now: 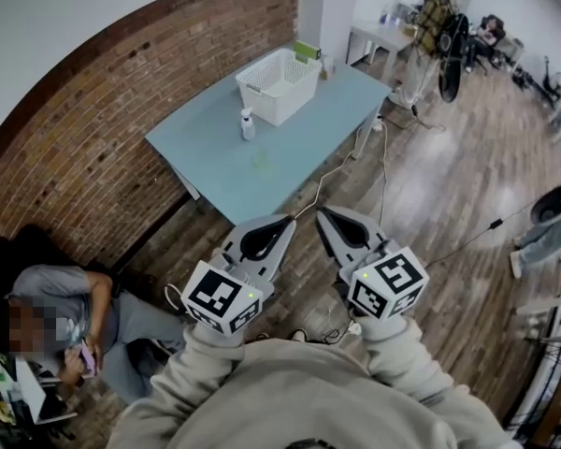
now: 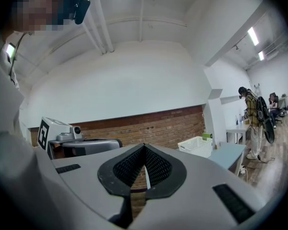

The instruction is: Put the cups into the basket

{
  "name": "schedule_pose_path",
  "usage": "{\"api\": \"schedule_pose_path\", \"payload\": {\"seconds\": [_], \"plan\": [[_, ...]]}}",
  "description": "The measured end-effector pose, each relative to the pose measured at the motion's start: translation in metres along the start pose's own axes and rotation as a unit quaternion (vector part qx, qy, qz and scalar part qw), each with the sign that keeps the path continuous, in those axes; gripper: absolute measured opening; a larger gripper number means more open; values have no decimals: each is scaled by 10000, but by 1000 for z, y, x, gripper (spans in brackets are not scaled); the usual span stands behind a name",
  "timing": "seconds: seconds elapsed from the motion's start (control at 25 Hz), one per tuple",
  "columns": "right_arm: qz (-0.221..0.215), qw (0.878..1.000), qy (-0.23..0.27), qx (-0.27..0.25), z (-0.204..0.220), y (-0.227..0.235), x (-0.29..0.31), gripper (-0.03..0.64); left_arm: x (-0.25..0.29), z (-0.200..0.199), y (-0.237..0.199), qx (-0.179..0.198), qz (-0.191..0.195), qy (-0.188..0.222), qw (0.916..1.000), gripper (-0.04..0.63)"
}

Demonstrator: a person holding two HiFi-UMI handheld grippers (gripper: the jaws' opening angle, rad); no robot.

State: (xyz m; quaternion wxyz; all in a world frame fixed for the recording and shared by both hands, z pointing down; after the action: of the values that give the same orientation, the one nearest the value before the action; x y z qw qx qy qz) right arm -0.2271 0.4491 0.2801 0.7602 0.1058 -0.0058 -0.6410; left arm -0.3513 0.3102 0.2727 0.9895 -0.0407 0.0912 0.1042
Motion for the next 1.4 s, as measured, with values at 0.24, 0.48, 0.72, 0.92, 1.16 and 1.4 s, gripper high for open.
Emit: {"api": "schedule_pose_path", "payload": {"seconds": [0.24, 0.48, 0.72, 0.92, 1.16, 1.4], "plan": [[39, 9997, -108, 218, 13, 22, -19, 9, 17, 11, 14, -500, 443, -83, 9977, -5], [-52, 9993, -257, 283, 20, 37, -6, 9, 24, 14, -11, -682, 51, 34, 9977, -5], [-57, 9987, -405, 292, 30, 55, 26, 9, 44, 23, -45, -704, 30, 99, 9975, -5], [39, 9984, -518, 239, 32, 84, 58, 9, 69, 27, -88, -767, 14, 148, 9969, -5], [143, 9980, -580, 223, 32, 114, 116, 9, 92, 28, -153, -856, -13, 147, 9962, -5], [120, 9978, -649, 77, 34, 126, 184, 9, 102, 29, -222, -917, -103, 145, 9956, -5]]}}
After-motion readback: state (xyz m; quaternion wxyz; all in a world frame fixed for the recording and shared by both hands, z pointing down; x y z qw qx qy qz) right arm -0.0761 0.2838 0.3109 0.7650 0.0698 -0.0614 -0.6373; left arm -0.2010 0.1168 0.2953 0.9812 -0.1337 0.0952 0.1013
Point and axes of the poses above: the fingertips, and each gripper's own axes: x forward along the fingers, y to its right, z out of its underside, the point moved 10 cm from there along -x, backward along the fingers, and after that the axes turned 10 degrees about y, right-handed, at the moved point
